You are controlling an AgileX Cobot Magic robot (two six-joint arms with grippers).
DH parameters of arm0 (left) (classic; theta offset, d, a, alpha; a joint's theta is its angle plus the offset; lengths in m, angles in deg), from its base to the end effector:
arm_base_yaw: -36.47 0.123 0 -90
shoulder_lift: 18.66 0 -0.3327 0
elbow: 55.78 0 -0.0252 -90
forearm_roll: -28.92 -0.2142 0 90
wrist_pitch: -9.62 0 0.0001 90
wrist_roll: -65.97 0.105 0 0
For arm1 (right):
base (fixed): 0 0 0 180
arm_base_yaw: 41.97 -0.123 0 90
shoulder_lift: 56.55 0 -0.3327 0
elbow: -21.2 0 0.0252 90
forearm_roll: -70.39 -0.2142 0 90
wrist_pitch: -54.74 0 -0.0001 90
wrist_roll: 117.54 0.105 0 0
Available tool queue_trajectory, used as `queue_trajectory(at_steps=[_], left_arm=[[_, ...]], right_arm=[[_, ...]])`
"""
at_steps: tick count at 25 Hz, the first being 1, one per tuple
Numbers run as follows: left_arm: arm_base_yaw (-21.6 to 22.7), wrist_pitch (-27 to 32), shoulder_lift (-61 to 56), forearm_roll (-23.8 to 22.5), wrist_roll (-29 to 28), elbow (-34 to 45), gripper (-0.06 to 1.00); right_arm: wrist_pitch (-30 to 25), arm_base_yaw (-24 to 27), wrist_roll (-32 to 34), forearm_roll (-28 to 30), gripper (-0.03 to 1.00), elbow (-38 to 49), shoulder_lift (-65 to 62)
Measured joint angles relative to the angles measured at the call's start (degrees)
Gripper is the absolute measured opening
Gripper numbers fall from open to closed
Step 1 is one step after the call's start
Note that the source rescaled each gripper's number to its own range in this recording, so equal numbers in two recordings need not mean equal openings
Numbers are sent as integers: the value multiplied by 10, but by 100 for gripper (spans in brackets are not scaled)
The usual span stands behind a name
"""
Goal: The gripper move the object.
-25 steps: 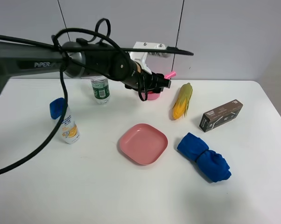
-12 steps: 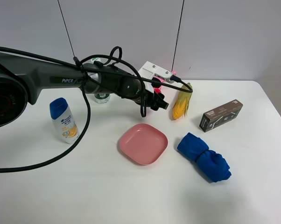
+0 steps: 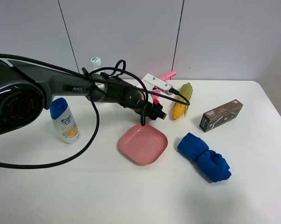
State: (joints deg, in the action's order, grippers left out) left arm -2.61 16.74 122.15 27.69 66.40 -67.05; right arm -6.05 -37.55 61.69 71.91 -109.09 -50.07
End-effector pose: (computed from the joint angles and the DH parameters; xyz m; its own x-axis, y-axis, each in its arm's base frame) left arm 0.3969 -0.3220 0.1399 -0.5462 0.4807 -0.6860 0.6450 0.7639 0.0217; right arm -0.0731 0.0032 0.2530 -0.4546 0.0087 -0.8906 0.0857 0.9957 -0.0340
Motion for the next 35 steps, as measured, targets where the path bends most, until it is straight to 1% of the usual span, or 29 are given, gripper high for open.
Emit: queue_trajectory(at_steps=[11, 12, 15, 16, 17, 20, 24, 26, 28, 30, 33, 35], left_arm=[[0, -1, 6, 2, 0, -1, 5], [0, -1, 6, 2, 0, -1, 11], [0, 0, 6, 2, 0, -1, 51], [0, 1, 6, 2, 0, -1, 60], [0, 1, 6, 2, 0, -1, 65], [0, 5, 6, 2, 0, -1, 70], [0, 22, 0, 2, 0, -1, 71], [0, 33, -19, 2, 0, -1, 77], [0, 48, -47, 2, 1, -1, 87], [0, 64, -85, 2, 1, -2, 91], [0, 92, -147, 2, 4, -2, 93], [0, 123, -192, 2, 4, -2, 93]], right_arm=[[0, 0, 0, 0, 100, 0, 0], [0, 0, 0, 0, 100, 0, 0], [0, 0, 0, 0, 100, 0, 0], [0, 0, 0, 0, 100, 0, 0], [0, 0, 0, 0, 100, 0, 0], [0, 0, 0, 0, 100, 0, 0], [0, 0, 0, 0, 100, 0, 0], [0, 0, 0, 0, 100, 0, 0], [0, 0, 0, 0, 100, 0, 0], [0, 0, 0, 0, 100, 0, 0], [0, 0, 0, 0, 100, 0, 0], [0, 0, 0, 0, 100, 0, 0]])
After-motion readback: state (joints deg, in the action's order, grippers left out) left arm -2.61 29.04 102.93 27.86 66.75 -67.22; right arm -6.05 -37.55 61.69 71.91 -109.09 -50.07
